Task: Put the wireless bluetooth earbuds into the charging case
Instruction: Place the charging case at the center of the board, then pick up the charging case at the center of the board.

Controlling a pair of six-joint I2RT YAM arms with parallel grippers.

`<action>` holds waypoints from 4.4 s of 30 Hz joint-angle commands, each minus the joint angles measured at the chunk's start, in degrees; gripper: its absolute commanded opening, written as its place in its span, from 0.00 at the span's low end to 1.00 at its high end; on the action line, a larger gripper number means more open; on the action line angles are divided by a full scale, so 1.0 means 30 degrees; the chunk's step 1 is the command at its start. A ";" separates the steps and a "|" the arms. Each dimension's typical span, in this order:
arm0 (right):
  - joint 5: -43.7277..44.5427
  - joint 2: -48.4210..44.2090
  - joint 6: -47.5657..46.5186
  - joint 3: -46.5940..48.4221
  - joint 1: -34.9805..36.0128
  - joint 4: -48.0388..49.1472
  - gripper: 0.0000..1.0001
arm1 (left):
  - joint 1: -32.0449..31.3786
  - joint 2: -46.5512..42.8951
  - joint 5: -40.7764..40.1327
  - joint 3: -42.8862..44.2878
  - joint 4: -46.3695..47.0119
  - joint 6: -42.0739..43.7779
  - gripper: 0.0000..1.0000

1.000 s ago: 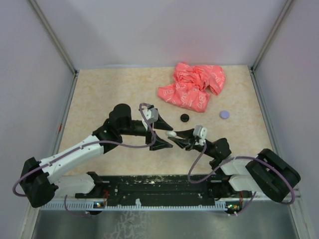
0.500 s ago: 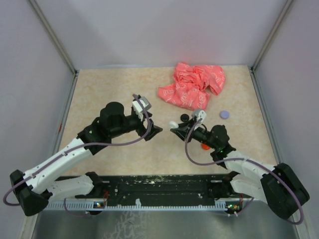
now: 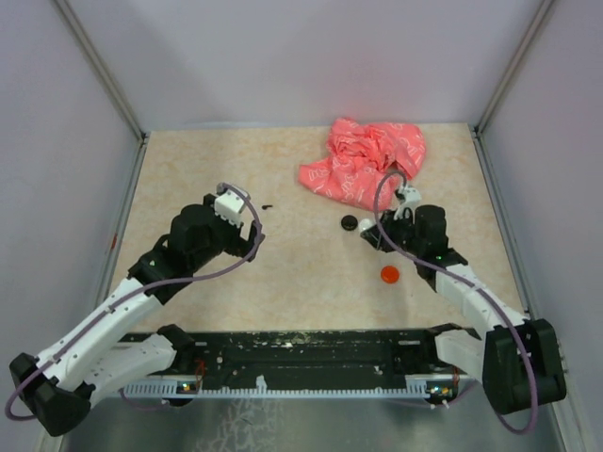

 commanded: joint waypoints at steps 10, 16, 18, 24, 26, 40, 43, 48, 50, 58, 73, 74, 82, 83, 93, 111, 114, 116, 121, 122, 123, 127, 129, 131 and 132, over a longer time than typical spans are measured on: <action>0.0576 0.3190 0.3869 0.1063 -0.7506 -0.1980 0.00 | 0.2414 -0.1659 -0.0484 -0.1067 0.0308 -0.0874 1.00; 0.0041 0.5633 0.4567 0.1419 -0.9698 -0.1088 0.03 | 0.2857 -0.2037 -0.0569 -0.1274 0.0503 -0.0954 1.00; -0.0361 0.6562 0.4778 0.1594 -1.0097 -0.0558 0.06 | 0.3007 -0.1978 -0.0567 -0.1273 0.0532 -0.1021 1.00; -0.0496 0.8612 0.5128 0.2193 -1.0621 0.0375 0.21 | 0.3424 -0.1934 -0.0038 -0.1318 0.0653 -0.1231 1.00; -0.0336 0.8941 0.5230 0.2366 -1.0655 0.0471 0.28 | 0.3529 -0.1902 0.0108 -0.1300 0.0649 -0.1259 1.00; 0.2328 0.6835 0.4711 0.2675 -1.0865 -0.3381 0.81 | 0.4032 -0.2266 0.0361 -0.1400 0.0780 -0.1552 1.00; 0.2311 0.5673 0.4065 0.2745 -1.0751 -0.4589 0.83 | 0.4171 -0.2250 0.0306 -0.1391 0.0781 -0.1638 1.00; 0.3140 0.3570 0.3091 0.2752 -0.8969 -0.6107 0.83 | 0.4324 -0.2372 0.0431 -0.1436 0.0854 -0.1767 1.00; 0.3404 0.2952 0.2948 0.2790 -0.7936 -0.6735 0.83 | 0.4386 -0.2431 0.0428 -0.1469 0.0898 -0.1799 1.00; 0.4994 0.1947 0.2727 0.3352 -0.3956 -0.9278 0.79 | 0.4400 -0.2455 0.0148 -0.1635 0.1030 -0.1835 1.00; 0.7810 0.2912 0.2712 0.3161 -0.0869 -1.1859 0.74 | 0.4479 -0.2074 0.0168 -0.1666 0.1060 -0.1773 1.00; 0.7758 0.3021 0.2717 0.3137 -0.0814 -1.1767 0.74 | 0.4501 -0.2080 0.0166 -0.1654 0.1060 -0.1772 1.00; 0.8126 0.4486 0.2951 0.3509 0.0829 -1.1475 0.66 | 0.4574 -0.2019 0.0288 -0.1670 0.1060 -0.1743 1.00; 0.8229 0.4727 0.3010 0.3584 0.1134 -1.1466 0.65 | 0.4583 -0.2003 0.0309 -0.1654 0.1060 -0.1757 1.00; 0.8971 0.7980 0.3721 0.6357 0.5546 -1.0461 0.59 | 0.4626 -0.1925 0.0326 -0.1678 0.1060 -0.1683 0.99; 1.1453 0.9616 0.2640 0.8676 0.9275 -1.2474 0.73 | 0.4732 -0.1659 0.0175 -0.1695 0.1053 -0.1667 0.99; 1.1505 0.9666 0.2538 0.8449 0.9347 -1.2783 0.73 | 0.4724 -0.1631 0.0169 -0.1681 0.1060 -0.1654 0.99; 1.1925 0.9596 0.2552 0.8254 0.9348 -1.3003 0.73 | 0.4717 -0.1552 0.0188 -0.1700 0.1038 -0.1656 0.99; 1.3236 0.9030 0.2565 0.7785 0.9349 -1.3814 0.74 | 0.4762 -0.1503 0.0224 -0.1679 0.1059 -0.1693 0.99; 1.3468 0.8858 0.2578 0.7667 0.9348 -1.3945 0.74 | 0.4767 -0.1510 0.0202 -0.1681 0.1038 -0.1685 0.99; 1.3687 0.8704 0.2568 0.7557 0.9351 -1.4057 0.74 | 0.4757 -0.1517 0.0185 -0.1685 0.1031 -0.1698 0.99; 1.4838 0.8322 0.2446 0.7310 0.9109 -1.4551 0.74 | 0.4762 -0.1455 0.0137 -0.1730 0.1059 -0.1684 0.99; 1.5177 0.8153 0.2364 0.7288 0.9013 -1.4800 0.74 | 0.4770 -0.1424 0.0109 -0.1709 0.1044 -0.1700 0.99; 1.5320 0.7874 0.2418 0.7093 0.8757 -1.4840 0.75 | 0.4773 -0.1392 0.0079 -0.1723 0.1031 -0.1685 0.99; 1.5307 0.7728 0.2482 0.6954 0.8538 -1.4795 0.75 | 0.4791 -0.1390 0.0071 -0.1709 0.1030 -0.1684 0.99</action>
